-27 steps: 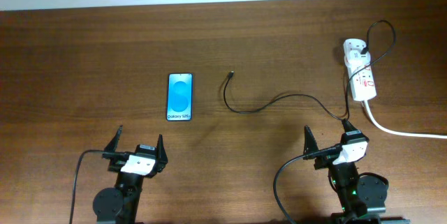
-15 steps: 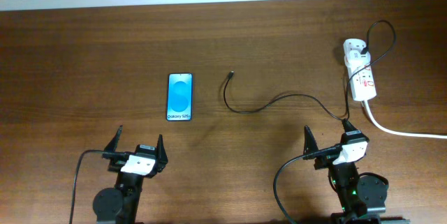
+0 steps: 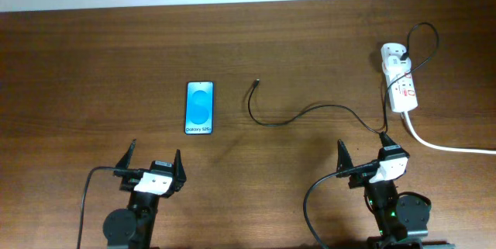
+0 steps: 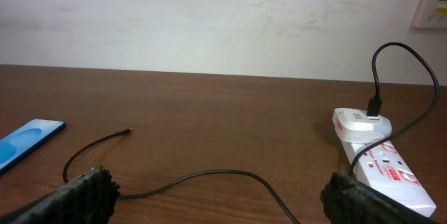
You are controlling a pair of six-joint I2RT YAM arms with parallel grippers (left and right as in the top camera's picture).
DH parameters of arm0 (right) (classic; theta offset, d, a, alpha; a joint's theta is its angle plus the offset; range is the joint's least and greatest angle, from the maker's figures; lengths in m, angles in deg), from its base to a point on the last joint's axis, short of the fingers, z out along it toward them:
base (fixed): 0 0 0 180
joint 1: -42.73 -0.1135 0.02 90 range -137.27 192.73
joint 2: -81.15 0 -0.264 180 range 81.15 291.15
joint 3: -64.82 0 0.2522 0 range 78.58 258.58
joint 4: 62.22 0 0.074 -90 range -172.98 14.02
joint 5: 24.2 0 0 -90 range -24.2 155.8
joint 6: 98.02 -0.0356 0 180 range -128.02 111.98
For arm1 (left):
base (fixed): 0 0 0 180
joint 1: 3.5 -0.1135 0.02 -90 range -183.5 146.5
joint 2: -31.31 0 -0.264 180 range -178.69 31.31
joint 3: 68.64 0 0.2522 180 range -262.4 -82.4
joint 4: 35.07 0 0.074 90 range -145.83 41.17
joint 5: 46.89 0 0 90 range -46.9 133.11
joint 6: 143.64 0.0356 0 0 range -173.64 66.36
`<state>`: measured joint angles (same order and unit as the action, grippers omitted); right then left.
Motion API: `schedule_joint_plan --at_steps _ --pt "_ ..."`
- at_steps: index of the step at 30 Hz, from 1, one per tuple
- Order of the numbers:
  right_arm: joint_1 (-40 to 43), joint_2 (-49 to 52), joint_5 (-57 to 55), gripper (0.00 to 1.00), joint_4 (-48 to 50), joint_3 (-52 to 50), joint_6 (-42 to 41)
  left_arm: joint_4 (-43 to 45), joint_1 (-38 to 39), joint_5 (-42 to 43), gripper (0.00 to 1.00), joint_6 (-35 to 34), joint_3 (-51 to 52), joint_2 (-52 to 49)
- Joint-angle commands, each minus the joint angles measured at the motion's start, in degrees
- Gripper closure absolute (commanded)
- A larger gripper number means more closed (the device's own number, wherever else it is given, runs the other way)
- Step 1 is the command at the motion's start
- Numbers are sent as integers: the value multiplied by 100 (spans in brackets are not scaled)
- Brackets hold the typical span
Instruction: Plug charger to phone and switch on socket
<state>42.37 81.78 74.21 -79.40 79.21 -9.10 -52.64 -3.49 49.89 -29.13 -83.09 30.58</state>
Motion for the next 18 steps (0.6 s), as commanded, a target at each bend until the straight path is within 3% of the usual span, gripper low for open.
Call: schedule_joint_plan --at_steps 1,18 --pt "-39 -42 35 1 -26 -31 2 -33 -2 -63 1 68 17 44" --pt "-39 -42 35 2 -26 -31 2 -22 -7 -109 1 70 17 44"
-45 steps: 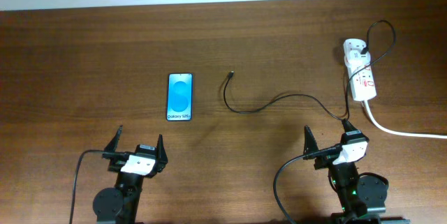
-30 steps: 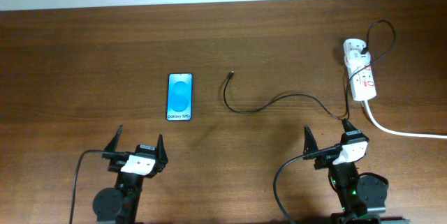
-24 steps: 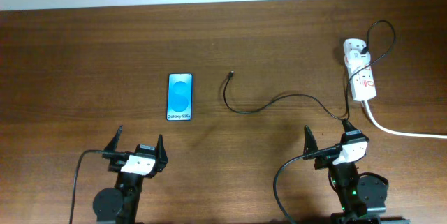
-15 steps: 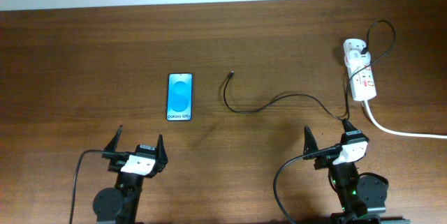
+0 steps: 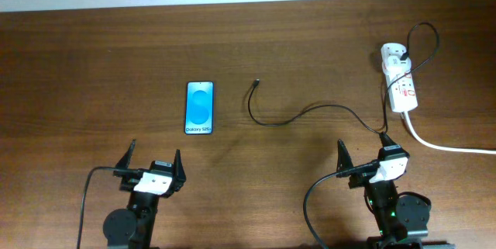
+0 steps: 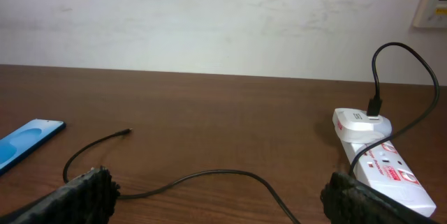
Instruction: Plug charger to phone and switch on socket
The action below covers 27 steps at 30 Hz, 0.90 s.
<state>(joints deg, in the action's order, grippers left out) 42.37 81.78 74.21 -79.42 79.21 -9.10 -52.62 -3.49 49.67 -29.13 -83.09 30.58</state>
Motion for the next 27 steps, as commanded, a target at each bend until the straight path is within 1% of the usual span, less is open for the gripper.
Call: schedule_joint_plan --at_steps 1,21,27 --pt "-39 -42 35 2 -24 -31 2 -35 -7 -92 1 70 17 44" --pt "-39 -42 35 2 -24 -31 2 50 -7 -81 1 68 17 44" --pt "-39 -42 35 2 -24 -31 2 599 -7 33 1 68 15 44"
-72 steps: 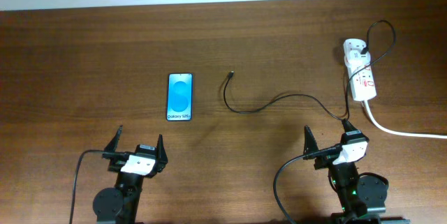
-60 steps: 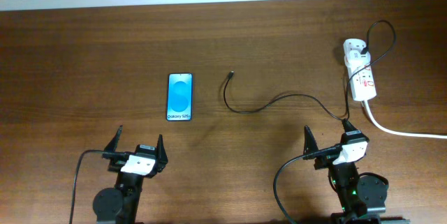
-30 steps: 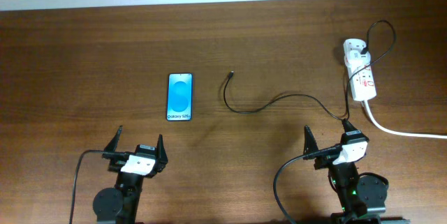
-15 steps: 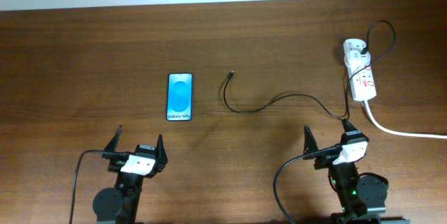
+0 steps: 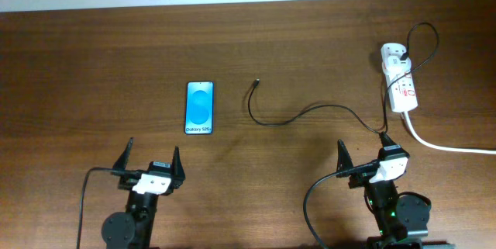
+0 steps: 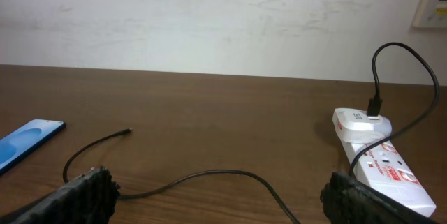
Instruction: Plug charger to phone and switch on socket
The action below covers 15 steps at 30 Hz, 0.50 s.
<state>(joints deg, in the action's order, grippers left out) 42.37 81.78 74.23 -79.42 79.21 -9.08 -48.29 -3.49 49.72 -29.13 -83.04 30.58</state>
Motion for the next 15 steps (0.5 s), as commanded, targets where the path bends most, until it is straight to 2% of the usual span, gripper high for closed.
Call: schedule_joint_plan --at_steps 1,3,5,8,11,15 --pt "-39 -42 33 2 -26 -31 0 184 -7 184 1 68 11 44" --pt "-39 -42 33 2 -24 -31 0 101 -7 518 1 63 11 44" --pt "-39 -42 33 1 -24 -31 0 -24 -7 516 1 -9 11 31" --pt "-39 -42 33 2 -24 -31 0 37 -7 503 1 -586 11 -2" --pt "-39 -42 33 2 -24 -31 -2 72 -9 496 1 -870 -35 -4" --pt "-39 -42 33 2 -24 -31 0 76 -9 479 1 -975 -149 -4"
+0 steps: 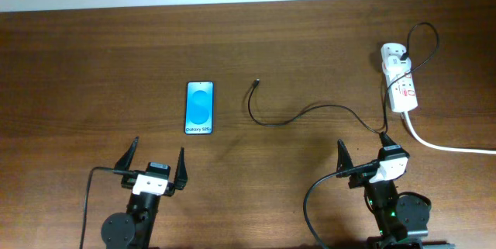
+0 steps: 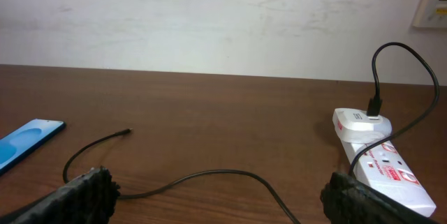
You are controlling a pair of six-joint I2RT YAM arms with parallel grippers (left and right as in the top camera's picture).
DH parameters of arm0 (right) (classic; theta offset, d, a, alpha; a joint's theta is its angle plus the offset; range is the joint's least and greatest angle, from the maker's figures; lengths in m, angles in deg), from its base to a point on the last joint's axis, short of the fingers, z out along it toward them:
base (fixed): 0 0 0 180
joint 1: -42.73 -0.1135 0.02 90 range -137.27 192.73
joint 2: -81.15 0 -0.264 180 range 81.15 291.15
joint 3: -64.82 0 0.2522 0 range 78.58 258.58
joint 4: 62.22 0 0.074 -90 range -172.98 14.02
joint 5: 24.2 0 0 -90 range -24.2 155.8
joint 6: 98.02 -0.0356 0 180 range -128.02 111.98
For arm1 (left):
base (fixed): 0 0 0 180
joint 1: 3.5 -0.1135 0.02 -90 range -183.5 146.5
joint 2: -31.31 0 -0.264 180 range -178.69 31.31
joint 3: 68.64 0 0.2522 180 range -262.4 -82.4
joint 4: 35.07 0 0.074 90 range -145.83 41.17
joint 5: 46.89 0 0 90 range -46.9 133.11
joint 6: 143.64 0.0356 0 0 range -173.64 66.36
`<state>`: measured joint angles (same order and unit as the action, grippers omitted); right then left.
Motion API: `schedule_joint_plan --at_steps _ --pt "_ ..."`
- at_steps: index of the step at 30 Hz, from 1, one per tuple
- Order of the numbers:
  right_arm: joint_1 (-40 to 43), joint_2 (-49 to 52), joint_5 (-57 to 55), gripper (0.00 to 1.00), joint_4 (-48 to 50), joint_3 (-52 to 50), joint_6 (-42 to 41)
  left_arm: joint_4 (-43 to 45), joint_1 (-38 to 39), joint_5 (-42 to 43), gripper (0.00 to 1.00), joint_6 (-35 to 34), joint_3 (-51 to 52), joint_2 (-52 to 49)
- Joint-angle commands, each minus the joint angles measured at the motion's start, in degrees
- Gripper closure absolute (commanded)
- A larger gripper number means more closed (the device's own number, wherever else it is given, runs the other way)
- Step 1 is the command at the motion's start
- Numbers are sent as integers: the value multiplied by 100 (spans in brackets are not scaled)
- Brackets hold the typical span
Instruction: Plug charger to phone and switch on socket
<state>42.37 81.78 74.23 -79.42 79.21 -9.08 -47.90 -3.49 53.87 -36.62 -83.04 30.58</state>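
Note:
The blue-screened phone lies flat on the table, left of centre, and shows at the left edge of the right wrist view. The black charger cable's free tip rests on the wood to the phone's right. From there the cable curves to the white charger, plugged into the white power strip. My left gripper stands open near the front edge, below the phone. My right gripper is open over a stretch of cable, holding nothing.
The strip's thick white lead runs off the right side of the brown wooden table. A pale wall stands behind the table's far edge. Black arm cables loop at the front beside both arm bases.
My left gripper has shifted slightly to the right near the front edge. The right arm, phone, cable and power strip are where they were.
Both grippers stood open at the front edge throughout, with phone, cable and strip lying untouched. The left gripper sat a little further left at the last earlier moment and is now back to the right. The right gripper has stayed still.

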Motion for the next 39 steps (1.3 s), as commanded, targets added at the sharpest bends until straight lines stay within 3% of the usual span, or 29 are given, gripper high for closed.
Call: schedule_joint_plan --at_steps 1,11,17,29,35,39 --pt "-39 -42 33 2 -24 -31 -2 35 -9 37 1 -227 -179 -4" --pt "-39 -42 33 2 -24 -31 0 101 -9 -4 1 -378 -627 -144" --pt "-39 -42 33 2 -24 -31 0 144 -9 -2 1 -374 -1207 -1141" --pt "-39 -42 33 2 -24 -31 0 -70 -7 459 1 -378 -3467 -4531" --pt "-39 -42 33 2 -24 -31 0 -1373 -7 1147 1 -461 -5414 -6631" --pt "-39 -42 33 2 -24 -31 0 -1794 -7 2208 1 -612 -6695 -7851"
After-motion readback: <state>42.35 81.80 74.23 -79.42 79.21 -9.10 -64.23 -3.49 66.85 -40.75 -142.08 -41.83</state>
